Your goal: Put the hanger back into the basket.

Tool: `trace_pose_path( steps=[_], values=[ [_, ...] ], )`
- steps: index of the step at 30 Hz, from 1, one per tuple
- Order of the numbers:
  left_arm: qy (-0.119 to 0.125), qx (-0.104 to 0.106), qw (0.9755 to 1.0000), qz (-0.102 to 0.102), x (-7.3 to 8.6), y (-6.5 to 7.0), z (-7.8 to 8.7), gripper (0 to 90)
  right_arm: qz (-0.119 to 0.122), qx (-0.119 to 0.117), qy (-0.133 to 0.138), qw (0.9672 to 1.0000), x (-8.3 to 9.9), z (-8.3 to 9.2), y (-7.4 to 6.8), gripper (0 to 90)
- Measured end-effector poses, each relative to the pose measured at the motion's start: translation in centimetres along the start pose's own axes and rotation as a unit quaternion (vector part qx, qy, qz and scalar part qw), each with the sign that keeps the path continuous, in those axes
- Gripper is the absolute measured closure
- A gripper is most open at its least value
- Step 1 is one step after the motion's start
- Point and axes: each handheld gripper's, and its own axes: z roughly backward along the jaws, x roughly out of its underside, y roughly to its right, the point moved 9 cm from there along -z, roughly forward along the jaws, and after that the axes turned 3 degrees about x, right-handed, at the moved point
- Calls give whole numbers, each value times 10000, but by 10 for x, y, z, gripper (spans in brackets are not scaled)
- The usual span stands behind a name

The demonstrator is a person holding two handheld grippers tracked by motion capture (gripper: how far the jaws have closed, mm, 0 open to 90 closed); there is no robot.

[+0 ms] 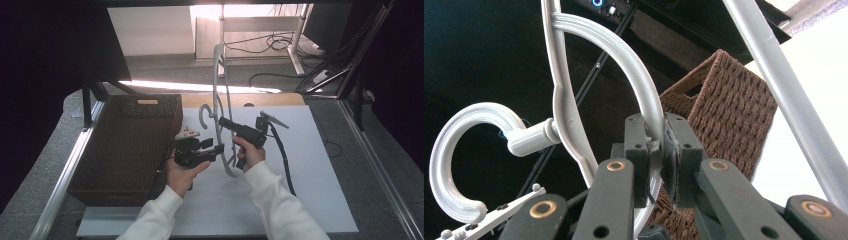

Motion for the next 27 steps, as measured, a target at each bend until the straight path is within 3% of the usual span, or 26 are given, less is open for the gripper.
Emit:
trace_pose_path(
  steps=[7,12,15,27],
  values=[
    [32,125,9998,160,-2,-1,-6,641,-22,-24,29,10000,2,-2,-1,812],
    [40,349,9992,187,-3,0,-6,780,-12,-56,14,10000,5,-3,-2,811],
    [51,466,9986,260,-3,2,-7,800,-4,-76,-20,10000,6,-4,-1,810],
    [35,803,9967,147,-5,7,-2,816,75,-166,-190,9997,6,-1,-2,777]
  ],
)
